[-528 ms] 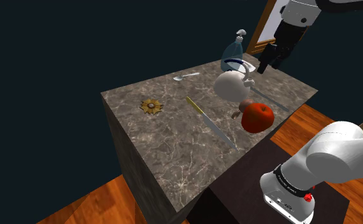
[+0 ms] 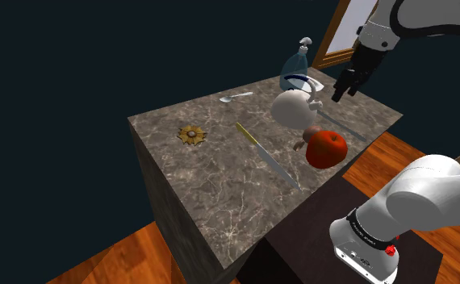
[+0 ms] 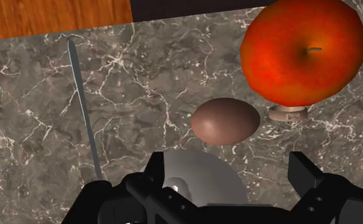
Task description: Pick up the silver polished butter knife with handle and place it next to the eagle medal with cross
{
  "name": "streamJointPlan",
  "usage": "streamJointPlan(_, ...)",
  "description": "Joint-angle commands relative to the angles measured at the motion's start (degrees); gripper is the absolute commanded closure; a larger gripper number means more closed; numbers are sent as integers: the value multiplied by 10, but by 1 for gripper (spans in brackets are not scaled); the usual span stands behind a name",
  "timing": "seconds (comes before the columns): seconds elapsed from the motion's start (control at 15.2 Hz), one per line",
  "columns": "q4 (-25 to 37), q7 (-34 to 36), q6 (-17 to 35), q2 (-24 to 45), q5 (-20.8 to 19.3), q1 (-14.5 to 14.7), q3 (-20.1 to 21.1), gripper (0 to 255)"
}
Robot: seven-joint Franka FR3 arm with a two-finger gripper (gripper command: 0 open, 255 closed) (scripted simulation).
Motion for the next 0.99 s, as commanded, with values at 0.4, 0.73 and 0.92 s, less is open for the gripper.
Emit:
streamJointPlan(0.4, -38, -107, 92, 53, -63, -31, -105, 0)
streamJointPlan(0.73, -37, -175, 156, 115, -90, -42, -175, 0)
streamJointPlan(0.92, -27, -220, 196, 164, -96, -43, -219, 0)
